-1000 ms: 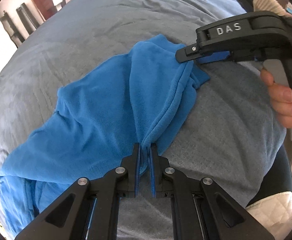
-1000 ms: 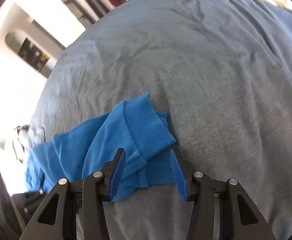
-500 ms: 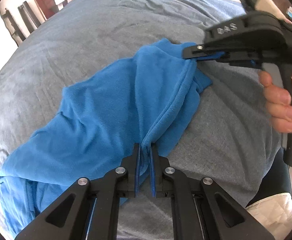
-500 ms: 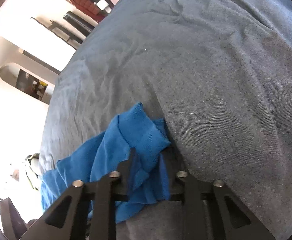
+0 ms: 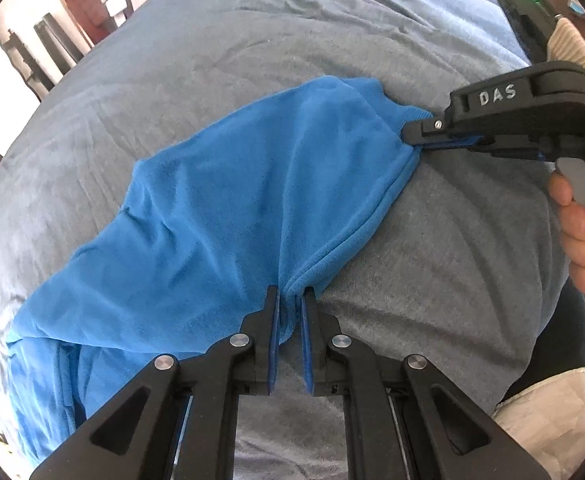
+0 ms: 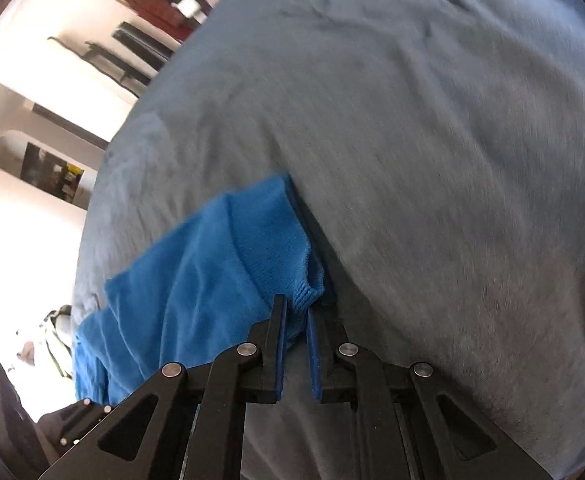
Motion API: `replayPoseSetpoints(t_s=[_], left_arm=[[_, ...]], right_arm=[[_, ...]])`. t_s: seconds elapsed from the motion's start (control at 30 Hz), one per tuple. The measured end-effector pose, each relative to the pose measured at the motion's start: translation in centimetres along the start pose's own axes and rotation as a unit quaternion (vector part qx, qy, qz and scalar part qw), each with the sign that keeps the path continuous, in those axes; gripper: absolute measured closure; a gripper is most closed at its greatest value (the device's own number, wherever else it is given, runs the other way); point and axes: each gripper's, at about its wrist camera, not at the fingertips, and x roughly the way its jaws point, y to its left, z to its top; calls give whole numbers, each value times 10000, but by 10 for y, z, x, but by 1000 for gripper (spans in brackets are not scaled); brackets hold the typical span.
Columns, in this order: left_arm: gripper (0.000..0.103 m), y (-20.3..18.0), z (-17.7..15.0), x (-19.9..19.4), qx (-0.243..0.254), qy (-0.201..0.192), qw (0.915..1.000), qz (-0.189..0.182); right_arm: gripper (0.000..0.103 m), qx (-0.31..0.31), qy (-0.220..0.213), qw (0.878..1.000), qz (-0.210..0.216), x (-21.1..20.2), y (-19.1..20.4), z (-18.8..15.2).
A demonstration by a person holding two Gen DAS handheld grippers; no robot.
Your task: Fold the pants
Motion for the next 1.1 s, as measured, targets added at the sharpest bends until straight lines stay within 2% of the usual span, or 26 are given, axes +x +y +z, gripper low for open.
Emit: replayPoseSetpoints(t_s=[0.1,0.13,0.4,0.5,0.57,0.63,0.7,0.87,0.93,1.0,1.1], left_arm=[[90,1,2,1,-54,8,10000,-14],[90,0,2,0,-66,6,10000,-18],[88,-1,5,1,-111,5,9999,36],[88,-2,7,2,-130,3,9999,56],[88,-1,7,2,-188,9,9998,16],[87,3,7,1,-268,16,9996,-49],[86,6,7,1,-358,38,9993,-111],[86,4,7,-1,-428,19,9990,-133],[86,3,7,0,-422,-7,9990,-134],[86,4,7,0,-453,5,9989,-150],[85,5,8,-1,-530,13,9984,-186]], right_arm=[[72,55,-45,10000,-70,-4,-1,2],[70,37,-69,10000,-54,-6,-2,2],[69,80,12,10000,-34,4,-14,5],[61,316,81,9994,131,11,-17,7],[47,318,133,9992,205,16,-14,9],[43,359,214,9986,316,21,-10,11],[44,237,226,9992,234,22,-1,12],[74,134,17,9995,270,2,8,12],[74,-25,-14,9990,440,-5,14,12],[74,-112,161,9987,468,3,18,14],[74,238,360,9984,375,19,6,18]])
